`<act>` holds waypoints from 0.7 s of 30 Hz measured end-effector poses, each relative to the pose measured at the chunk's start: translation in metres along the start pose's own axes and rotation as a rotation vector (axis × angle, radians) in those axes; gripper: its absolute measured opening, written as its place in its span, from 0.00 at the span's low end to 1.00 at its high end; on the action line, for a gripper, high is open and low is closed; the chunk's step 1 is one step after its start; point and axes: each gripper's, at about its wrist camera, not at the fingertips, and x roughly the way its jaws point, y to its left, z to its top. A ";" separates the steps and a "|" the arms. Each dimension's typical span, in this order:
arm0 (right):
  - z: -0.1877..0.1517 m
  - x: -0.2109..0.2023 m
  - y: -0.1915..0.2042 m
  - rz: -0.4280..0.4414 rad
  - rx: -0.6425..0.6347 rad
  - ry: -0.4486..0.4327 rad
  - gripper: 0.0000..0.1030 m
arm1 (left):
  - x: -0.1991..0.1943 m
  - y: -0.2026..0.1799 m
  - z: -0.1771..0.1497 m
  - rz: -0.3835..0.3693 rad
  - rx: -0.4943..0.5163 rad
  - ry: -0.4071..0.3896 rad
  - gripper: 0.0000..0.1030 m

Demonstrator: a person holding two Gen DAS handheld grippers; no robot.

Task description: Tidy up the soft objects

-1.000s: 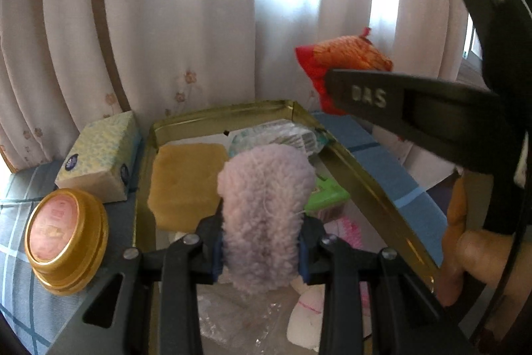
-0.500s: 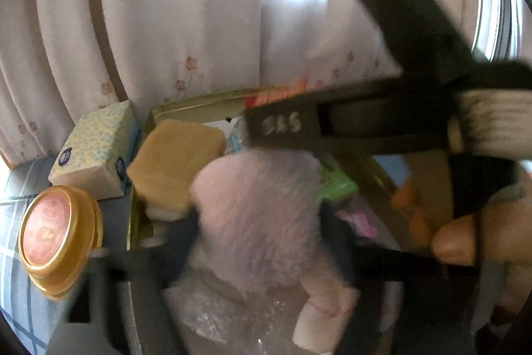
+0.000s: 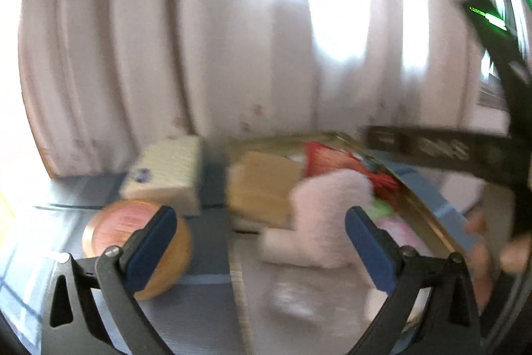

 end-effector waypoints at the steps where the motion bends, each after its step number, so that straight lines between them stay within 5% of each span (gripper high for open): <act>1: -0.005 -0.008 0.001 -0.026 0.001 -0.043 0.79 | -0.003 0.006 0.000 0.016 -0.008 -0.020 1.00; 7: -0.053 -0.073 0.023 -0.247 0.057 -0.466 0.96 | -0.017 0.038 -0.001 0.170 -0.026 -0.172 1.00; 11: -0.078 -0.095 0.035 -0.286 0.135 -0.676 0.99 | -0.021 0.047 -0.004 0.266 -0.009 -0.235 1.00; 21: -0.099 -0.100 0.045 -0.323 0.168 -0.763 0.99 | -0.024 0.044 -0.013 0.282 0.016 -0.297 1.00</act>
